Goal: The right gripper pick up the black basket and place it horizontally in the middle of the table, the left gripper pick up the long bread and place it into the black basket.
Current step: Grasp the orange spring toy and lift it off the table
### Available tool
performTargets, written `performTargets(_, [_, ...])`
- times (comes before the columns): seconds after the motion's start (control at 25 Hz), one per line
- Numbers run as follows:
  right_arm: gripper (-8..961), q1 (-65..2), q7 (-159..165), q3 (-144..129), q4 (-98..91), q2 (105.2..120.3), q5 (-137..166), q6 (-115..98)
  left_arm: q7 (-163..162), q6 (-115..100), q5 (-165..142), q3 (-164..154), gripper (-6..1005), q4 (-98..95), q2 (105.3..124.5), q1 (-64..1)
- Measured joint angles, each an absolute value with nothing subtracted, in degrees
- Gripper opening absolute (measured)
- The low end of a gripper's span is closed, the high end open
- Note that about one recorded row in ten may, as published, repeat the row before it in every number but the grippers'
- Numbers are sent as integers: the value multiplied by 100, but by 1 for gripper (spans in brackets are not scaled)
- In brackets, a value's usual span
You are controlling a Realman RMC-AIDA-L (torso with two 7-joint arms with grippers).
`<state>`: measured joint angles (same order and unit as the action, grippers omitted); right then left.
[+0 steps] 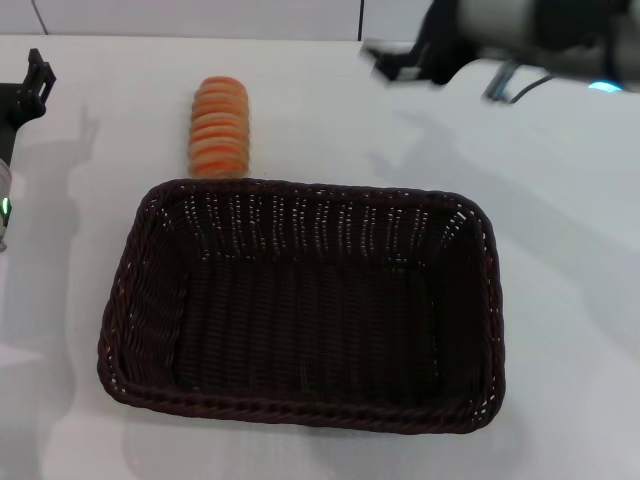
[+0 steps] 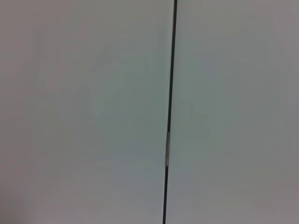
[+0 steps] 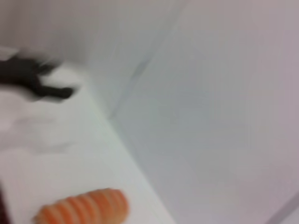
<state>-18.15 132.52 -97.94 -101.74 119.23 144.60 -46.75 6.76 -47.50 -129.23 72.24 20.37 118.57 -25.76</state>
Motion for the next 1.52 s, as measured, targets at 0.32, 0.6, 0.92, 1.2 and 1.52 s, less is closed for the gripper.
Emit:
performTargets(0.32, [818,562,13593,-10932,-9673,11906,13998,9,676,-4863,-12934,7216,847,2288,11850,-2473])
performTargets(0.6, [818,1097,15360,-11860,-7613,11887,14003,3972,676,-4903,-13510,7226,847,2757,11789,-2528])
performTargets(0.92, [818,1111,16453,-12313,-5712,11909,13928,6128,736,-1300,-14615,7848,846,5119,11480,-2421])
performTargets(1.2, [818,1133,16605,-12463,-5042,11897,13419,6748,1743,2561,-14761,8981,844,6592,11797,-2849])
performTargets(1.52, [817,1146,16609,-12499,-4797,11896,13414,7138,1856,3507,-14794,9055,838,5963,11834,-3467])
